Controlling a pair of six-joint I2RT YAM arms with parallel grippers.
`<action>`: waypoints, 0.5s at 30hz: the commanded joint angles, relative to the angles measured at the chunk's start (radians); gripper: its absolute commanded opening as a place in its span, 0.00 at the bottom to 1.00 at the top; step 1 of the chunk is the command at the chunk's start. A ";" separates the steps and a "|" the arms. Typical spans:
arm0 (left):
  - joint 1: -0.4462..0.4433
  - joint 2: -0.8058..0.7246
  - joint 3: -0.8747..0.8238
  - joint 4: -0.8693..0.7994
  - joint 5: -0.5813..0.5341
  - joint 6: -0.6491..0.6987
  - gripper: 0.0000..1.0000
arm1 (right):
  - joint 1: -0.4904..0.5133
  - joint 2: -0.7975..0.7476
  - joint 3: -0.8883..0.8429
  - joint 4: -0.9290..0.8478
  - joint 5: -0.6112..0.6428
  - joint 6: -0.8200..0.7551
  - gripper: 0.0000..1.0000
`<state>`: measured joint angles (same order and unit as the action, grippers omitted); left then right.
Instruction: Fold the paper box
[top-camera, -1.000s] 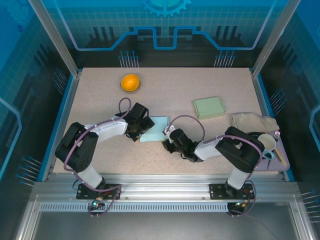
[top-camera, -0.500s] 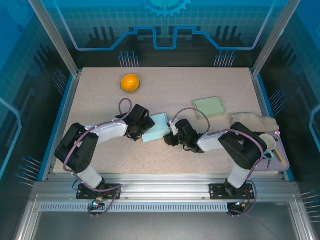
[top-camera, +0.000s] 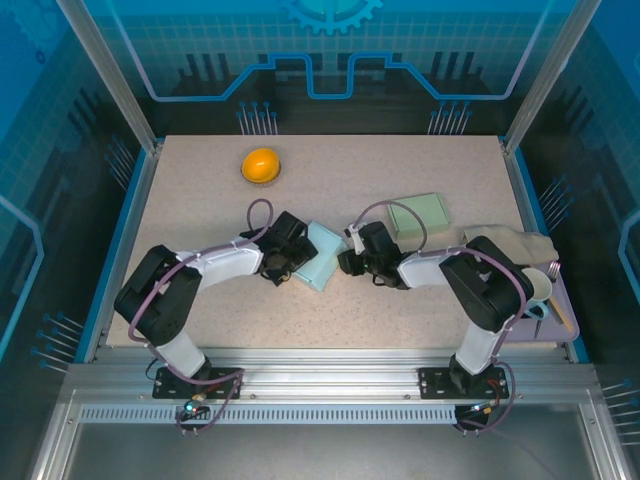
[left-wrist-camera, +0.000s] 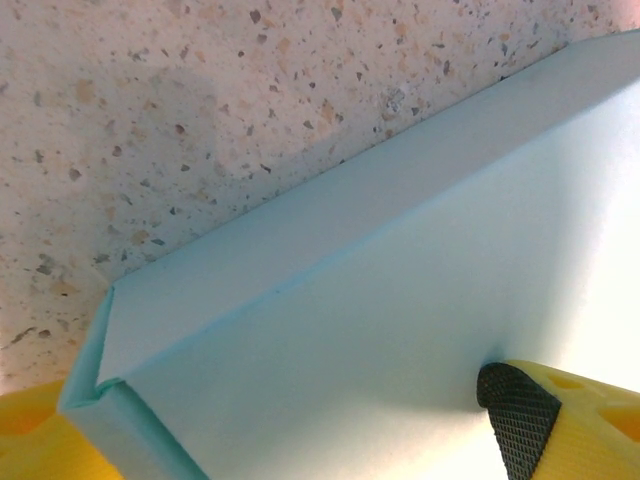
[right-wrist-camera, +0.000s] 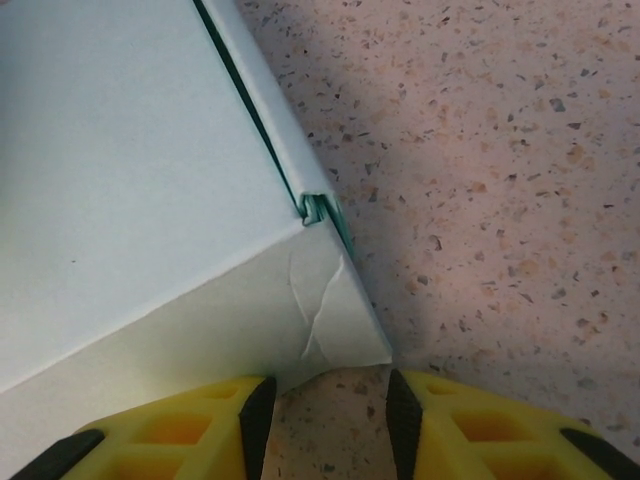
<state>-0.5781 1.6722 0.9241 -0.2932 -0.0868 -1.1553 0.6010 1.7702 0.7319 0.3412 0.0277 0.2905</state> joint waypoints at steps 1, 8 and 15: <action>-0.071 0.092 -0.017 -0.150 0.121 0.036 0.86 | 0.016 0.047 0.072 0.029 -0.118 0.006 0.39; -0.121 0.145 0.042 -0.145 0.144 0.022 0.86 | 0.065 0.087 0.085 0.102 -0.152 0.041 0.39; -0.130 0.150 0.056 -0.150 0.167 0.025 0.86 | 0.054 0.071 0.095 0.078 -0.153 0.057 0.39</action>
<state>-0.6147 1.7336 1.0130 -0.3634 -0.1352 -1.1995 0.6022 1.7992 0.7727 0.3141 0.0296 0.3214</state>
